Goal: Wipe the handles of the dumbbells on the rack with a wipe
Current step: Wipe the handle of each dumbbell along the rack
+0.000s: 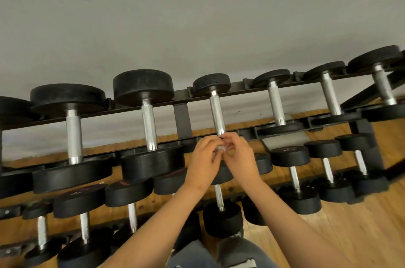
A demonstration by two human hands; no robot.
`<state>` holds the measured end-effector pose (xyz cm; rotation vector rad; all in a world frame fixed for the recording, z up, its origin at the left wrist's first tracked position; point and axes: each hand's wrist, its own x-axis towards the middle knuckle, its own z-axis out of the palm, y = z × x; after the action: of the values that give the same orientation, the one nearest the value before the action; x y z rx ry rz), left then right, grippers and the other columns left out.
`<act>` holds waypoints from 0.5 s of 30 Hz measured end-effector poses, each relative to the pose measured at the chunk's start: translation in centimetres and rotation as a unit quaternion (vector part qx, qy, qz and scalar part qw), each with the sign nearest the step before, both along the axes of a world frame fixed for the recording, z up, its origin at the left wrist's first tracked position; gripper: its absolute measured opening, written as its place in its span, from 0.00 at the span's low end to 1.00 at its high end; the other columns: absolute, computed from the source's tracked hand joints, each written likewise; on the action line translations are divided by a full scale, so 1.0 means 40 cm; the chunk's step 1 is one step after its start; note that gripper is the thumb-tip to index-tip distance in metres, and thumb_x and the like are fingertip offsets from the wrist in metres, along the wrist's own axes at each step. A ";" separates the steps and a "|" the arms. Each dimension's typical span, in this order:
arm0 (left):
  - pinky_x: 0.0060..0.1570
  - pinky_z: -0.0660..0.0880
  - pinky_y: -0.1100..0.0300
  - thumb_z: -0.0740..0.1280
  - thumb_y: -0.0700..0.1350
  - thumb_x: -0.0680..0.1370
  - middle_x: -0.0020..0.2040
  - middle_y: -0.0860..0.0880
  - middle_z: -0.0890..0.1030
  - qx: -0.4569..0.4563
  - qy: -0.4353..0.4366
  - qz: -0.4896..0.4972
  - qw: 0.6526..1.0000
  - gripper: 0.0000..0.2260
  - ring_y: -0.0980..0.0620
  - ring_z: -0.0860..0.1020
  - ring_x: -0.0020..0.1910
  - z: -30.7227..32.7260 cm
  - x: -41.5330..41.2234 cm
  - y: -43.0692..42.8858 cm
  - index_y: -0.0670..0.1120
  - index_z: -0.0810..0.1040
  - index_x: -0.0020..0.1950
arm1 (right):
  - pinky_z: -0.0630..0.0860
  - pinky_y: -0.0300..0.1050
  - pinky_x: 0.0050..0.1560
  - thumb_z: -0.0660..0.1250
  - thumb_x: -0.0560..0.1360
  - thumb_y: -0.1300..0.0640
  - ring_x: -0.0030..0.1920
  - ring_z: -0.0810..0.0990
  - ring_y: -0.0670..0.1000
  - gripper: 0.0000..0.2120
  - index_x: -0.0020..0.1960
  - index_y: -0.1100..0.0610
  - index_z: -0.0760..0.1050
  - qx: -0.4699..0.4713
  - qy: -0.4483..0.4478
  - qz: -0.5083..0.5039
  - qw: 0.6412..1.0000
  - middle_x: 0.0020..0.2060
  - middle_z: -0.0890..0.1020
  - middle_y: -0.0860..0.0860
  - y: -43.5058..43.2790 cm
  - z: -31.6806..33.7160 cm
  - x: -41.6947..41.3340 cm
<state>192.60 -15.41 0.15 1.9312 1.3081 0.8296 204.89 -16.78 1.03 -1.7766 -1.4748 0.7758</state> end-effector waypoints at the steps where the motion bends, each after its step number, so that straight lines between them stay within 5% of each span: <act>1: 0.65 0.71 0.59 0.67 0.36 0.77 0.58 0.57 0.74 0.001 -0.006 0.001 1.000 0.12 0.59 0.72 0.60 -0.002 -0.002 0.000 0.47 0.80 0.59 | 0.72 0.26 0.49 0.69 0.74 0.66 0.47 0.77 0.41 0.18 0.60 0.53 0.74 0.000 0.001 0.007 1.000 0.49 0.76 0.49 -0.007 0.000 0.004; 6: 0.62 0.72 0.60 0.70 0.38 0.75 0.55 0.55 0.76 0.032 0.014 -0.035 0.999 0.10 0.58 0.73 0.58 -0.002 -0.009 0.020 0.47 0.81 0.55 | 0.70 0.24 0.51 0.70 0.73 0.65 0.48 0.76 0.39 0.17 0.59 0.51 0.75 0.007 -0.019 0.016 1.000 0.50 0.76 0.46 -0.033 -0.004 0.019; 15: 0.61 0.66 0.69 0.71 0.39 0.75 0.55 0.50 0.77 0.054 0.057 -0.041 0.996 0.10 0.57 0.72 0.58 -0.014 -0.011 0.024 0.44 0.81 0.56 | 0.76 0.34 0.54 0.70 0.72 0.69 0.53 0.77 0.44 0.16 0.56 0.56 0.77 0.062 -0.003 0.045 0.997 0.51 0.78 0.47 -0.019 -0.015 0.036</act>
<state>192.16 -14.44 -0.42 2.1300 1.2629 0.7721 206.32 -17.53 0.41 -1.6323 -1.5810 0.7079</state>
